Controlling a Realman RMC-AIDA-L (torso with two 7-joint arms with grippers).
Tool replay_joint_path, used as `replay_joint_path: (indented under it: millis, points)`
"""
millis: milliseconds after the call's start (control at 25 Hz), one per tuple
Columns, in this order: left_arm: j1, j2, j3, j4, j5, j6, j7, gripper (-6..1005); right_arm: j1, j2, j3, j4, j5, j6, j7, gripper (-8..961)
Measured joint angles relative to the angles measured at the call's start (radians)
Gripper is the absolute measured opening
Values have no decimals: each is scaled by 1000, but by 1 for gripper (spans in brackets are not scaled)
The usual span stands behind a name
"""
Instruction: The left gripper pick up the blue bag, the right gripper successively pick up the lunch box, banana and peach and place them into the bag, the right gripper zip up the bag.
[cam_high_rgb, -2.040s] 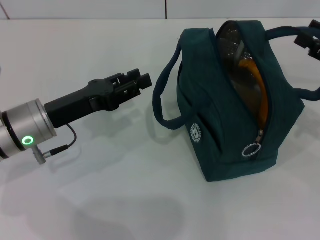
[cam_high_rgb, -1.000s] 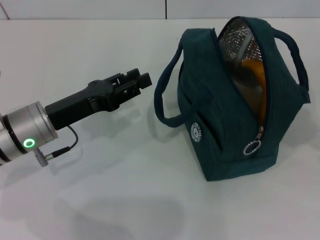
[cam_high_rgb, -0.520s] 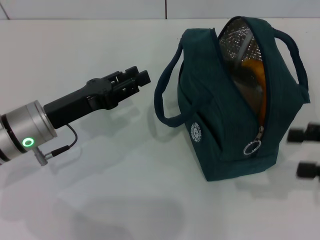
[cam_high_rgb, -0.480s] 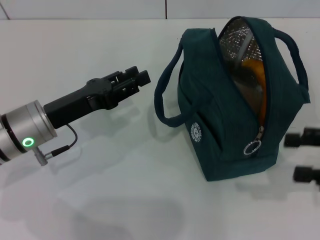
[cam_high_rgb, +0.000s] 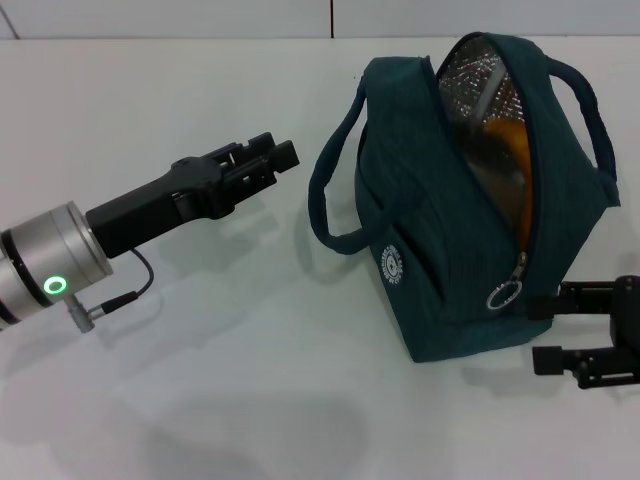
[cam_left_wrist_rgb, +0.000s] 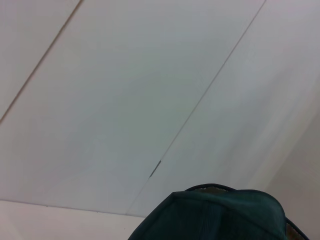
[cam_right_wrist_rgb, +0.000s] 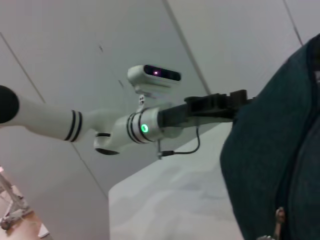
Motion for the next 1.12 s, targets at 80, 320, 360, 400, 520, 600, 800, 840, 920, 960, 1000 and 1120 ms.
replay_joint_path:
  millis: [80,320,360,400,520,600,800,840,920,960,1000,1120]
  points:
    - [1,0,0,0,-1,0,0,513,5,3,0,0,0,14,0,699]
    - [6,0,0,0,-1,0,0,512,43,19,0,19,-4,73,1,692]
    - [6,0,0,0,-1,0,1,512,49,21,-1,22,-6,78,1,691]
    - [6,0,0,0,-1,0,3,512,58,24,-1,26,-8,84,1,689]
    - [8,0,0,0,-1,0,10,511,77,34,-3,33,-16,100,1,686]
    - [9,0,0,0,-1,0,10,511,83,38,-8,35,-17,112,2,683]
    - [12,1,0,0,-4,0,11,511,82,39,-22,36,-15,119,19,678]
    - [14,1,0,0,-6,0,11,512,80,39,-20,35,-12,122,21,677]
    - [15,1,0,0,-9,0,11,512,77,41,-15,34,-9,134,21,674]
    - [15,1,0,0,-9,0,11,512,76,41,-15,34,-8,139,21,673]
    - [15,1,0,0,-9,0,11,512,76,41,-16,35,-9,143,22,672]
    - [14,2,0,0,-10,1,10,512,68,42,-15,36,-10,152,29,668]
